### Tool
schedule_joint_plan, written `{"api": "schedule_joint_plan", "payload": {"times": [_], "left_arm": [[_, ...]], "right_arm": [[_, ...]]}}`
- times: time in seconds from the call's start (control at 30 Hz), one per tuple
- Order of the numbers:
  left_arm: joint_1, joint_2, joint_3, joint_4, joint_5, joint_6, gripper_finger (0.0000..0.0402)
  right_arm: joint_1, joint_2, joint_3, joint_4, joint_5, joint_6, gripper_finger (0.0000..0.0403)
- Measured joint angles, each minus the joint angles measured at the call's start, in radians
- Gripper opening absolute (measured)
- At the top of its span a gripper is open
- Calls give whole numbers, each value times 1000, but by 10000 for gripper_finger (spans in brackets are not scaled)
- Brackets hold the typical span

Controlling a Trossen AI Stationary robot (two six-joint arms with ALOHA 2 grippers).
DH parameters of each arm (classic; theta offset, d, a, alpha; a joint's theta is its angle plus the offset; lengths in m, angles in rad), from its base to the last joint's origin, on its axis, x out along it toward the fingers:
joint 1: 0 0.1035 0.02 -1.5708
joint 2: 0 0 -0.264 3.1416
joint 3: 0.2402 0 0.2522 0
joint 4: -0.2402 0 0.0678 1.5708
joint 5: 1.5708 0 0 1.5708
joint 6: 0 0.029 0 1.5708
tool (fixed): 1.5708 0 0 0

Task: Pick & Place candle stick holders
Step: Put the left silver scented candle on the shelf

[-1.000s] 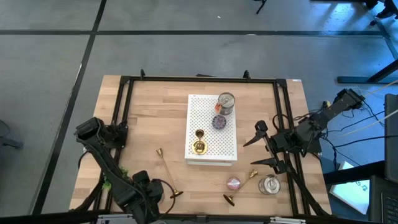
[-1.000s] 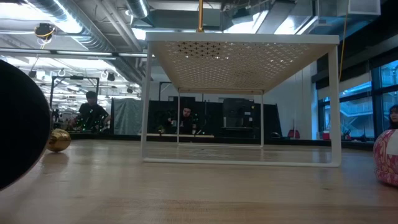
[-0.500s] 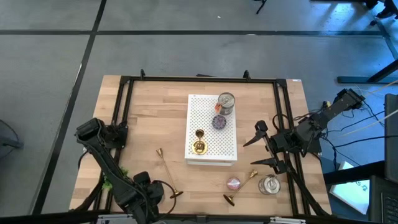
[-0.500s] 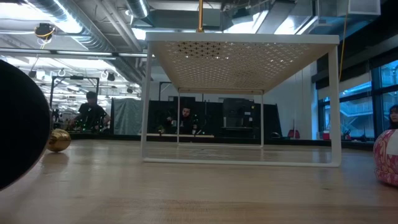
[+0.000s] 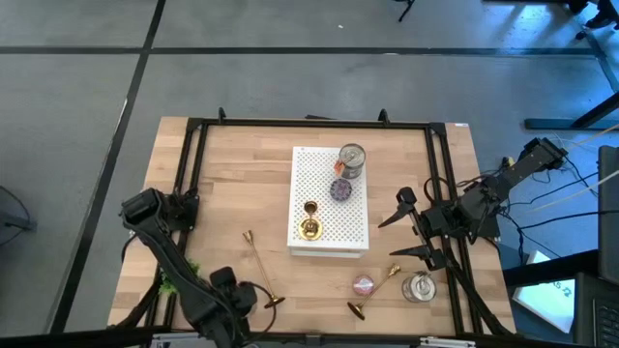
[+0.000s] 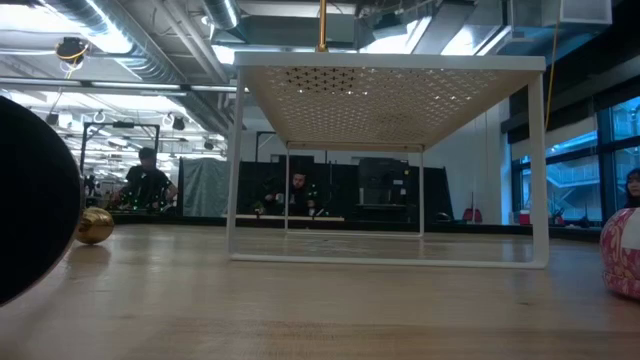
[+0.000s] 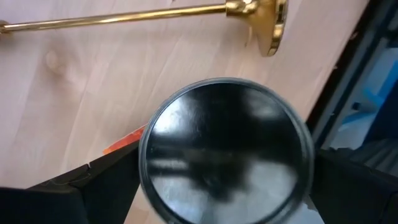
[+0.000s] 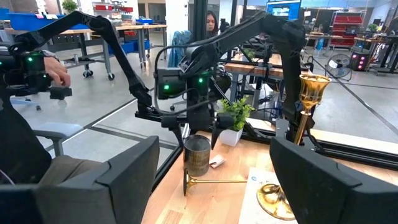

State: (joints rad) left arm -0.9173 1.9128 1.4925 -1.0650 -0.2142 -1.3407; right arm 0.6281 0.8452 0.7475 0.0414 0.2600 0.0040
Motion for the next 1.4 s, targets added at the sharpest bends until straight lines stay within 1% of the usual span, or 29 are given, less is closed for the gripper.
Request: {"api": "schedule_joint_plan", "payload": {"times": [0.23, 0.47, 0.63, 0.77, 0.97, 1.13, 1.27, 1.4], "left_arm": [[-2, 33, 0, 0, 35, 18, 400], [-5, 39, 0, 0, -31, 38, 400], [5, 55, 0, 1, -27, 45, 400], [8, 92, 0, 2, 8, 55, 400], [18, 149, 0, 21, 111, 104, 399], [19, 161, 3, 31, 131, 122, 372], [17, 149, -1, 47, 106, 122, 352], [21, 137, -3, 115, 47, 145, 349]], "right_arm": [[0, 0, 0, 0, 0, 0, 309], [0, 0, 0, 0, 0, 0, 309], [0, 0, 0, 0, 0, 0, 309], [0, 0, 0, 0, 0, 6, 309], [0, 0, 0, 0, 0, 15, 309], [0, 0, 0, 0, 0, 15, 309], [0, 0, 0, 0, 0, 15, 309], [0, 0, 0, 0, 0, 15, 309]]}}
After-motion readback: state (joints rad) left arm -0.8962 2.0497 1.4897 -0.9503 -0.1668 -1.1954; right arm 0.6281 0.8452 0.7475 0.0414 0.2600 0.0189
